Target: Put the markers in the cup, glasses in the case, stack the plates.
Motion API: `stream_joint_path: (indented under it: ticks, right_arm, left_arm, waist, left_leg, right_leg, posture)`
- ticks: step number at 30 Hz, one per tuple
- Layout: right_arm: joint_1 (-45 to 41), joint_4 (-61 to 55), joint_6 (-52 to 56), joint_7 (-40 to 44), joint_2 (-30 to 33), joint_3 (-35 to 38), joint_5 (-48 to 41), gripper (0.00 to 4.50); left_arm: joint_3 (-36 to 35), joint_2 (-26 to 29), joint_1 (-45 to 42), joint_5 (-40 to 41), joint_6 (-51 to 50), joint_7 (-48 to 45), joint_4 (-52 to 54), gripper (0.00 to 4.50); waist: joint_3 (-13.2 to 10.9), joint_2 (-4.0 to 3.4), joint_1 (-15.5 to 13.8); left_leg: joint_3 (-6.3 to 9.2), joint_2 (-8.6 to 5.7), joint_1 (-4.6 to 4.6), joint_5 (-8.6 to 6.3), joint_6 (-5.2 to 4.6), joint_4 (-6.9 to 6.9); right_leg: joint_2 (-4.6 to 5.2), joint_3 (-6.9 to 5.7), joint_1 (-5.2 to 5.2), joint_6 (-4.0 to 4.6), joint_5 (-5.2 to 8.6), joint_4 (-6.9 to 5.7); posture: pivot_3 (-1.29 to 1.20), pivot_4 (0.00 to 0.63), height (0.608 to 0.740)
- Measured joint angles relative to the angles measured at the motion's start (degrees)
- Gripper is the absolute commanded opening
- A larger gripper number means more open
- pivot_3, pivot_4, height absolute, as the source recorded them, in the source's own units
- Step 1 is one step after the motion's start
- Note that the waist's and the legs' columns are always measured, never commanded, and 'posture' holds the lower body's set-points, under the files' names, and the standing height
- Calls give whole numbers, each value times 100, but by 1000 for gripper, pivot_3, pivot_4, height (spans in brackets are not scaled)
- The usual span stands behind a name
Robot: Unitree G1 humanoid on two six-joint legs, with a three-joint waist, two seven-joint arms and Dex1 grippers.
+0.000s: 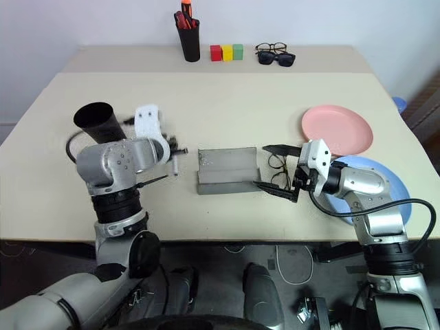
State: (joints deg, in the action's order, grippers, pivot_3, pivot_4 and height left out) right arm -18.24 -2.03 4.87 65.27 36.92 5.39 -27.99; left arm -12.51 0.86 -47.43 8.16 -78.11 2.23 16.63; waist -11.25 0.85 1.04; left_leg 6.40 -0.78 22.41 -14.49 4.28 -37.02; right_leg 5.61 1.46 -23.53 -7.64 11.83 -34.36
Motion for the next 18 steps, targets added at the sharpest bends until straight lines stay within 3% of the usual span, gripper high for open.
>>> stream_joint_path:
  ticks: [2,7,11,18]
  right_arm:
    - [-167,-10,37,-116,-255,87,-230,4500]
    - [-285,-4,87,23,-578,0,-494,4500]
    - [-636,68,82,121,-872,-126,-498,4500]
    - [-942,367,-19,246,-1088,-274,-435,4500]
  left_arm:
    - [383,496,65,-143,1309,-184,274,8]
    - [359,1225,353,-968,4443,280,136,8]
    - [288,1521,786,-1488,5498,667,-416,8]
    - [278,1456,1401,-1904,6211,1189,-1104,8]
  waist:
    - [0,-2,21]
    - [2,-7,-26]
    - [3,-7,-27]
    - [1,-5,-42]
  left_leg:
    - [-1,4,-9,3,5,13]
    - [-1,3,-6,3,3,8]
    - [-1,1,-9,3,0,-5]
    - [4,1,-2,3,-1,-2]
  right_leg:
    - [-2,1,-3,2,0,-3]
    - [-2,1,5,3,-1,3]
    - [-2,1,14,4,-3,2]
    - [-2,-1,8,-2,-7,2]
  posture:
    - [0,150,740]
    - [0,150,740]
    - [0,150,740]
    - [0,150,740]
